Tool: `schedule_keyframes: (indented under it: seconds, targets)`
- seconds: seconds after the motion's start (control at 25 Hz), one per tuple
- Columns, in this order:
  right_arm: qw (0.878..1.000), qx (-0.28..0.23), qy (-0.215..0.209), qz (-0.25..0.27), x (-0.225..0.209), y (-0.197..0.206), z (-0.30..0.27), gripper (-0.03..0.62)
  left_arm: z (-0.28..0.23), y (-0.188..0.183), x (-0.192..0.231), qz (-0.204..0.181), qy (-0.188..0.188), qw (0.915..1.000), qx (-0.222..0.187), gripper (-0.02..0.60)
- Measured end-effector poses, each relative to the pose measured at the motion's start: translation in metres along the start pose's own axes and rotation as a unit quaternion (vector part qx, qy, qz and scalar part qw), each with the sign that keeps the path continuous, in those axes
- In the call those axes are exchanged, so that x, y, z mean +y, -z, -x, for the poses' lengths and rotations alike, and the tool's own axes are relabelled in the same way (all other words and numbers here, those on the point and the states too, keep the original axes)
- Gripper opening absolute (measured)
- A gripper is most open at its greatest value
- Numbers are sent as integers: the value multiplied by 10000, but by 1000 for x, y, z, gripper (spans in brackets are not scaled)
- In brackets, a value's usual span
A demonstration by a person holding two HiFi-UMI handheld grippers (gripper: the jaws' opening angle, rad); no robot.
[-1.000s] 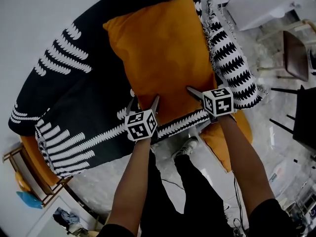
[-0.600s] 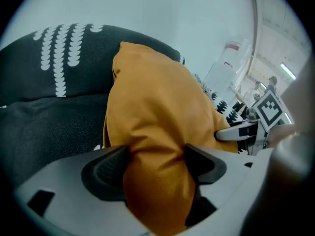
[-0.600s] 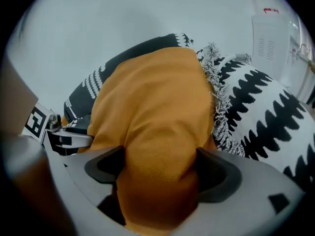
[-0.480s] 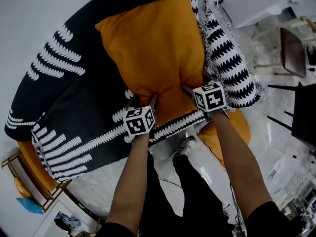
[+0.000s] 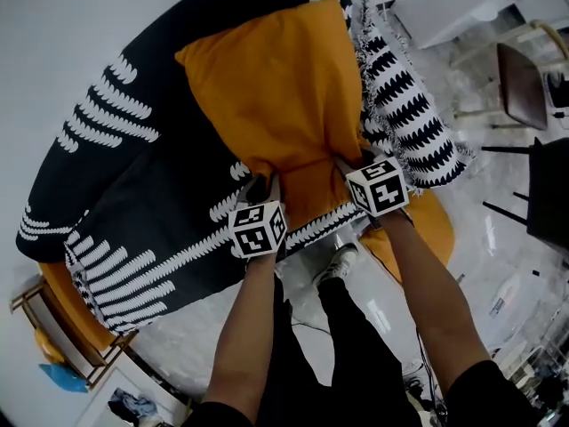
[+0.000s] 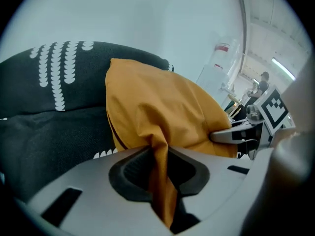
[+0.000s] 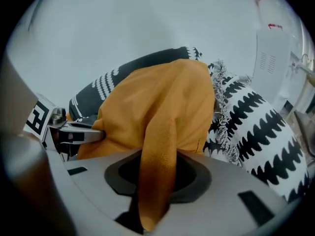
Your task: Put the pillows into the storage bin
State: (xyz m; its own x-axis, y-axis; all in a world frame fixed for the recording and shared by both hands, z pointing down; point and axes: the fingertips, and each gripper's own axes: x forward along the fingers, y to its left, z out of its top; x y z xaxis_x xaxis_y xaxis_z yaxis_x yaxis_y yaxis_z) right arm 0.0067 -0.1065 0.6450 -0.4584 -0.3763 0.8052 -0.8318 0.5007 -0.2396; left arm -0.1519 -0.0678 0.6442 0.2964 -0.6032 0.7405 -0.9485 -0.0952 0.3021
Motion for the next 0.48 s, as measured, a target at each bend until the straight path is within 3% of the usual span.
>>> schedule_keyframes:
  seconds: [0.48]
  targets:
    - [9977,-642,79,-203,46,-18,89,76,83,-22,-24,-191,-52,9992,-354,28]
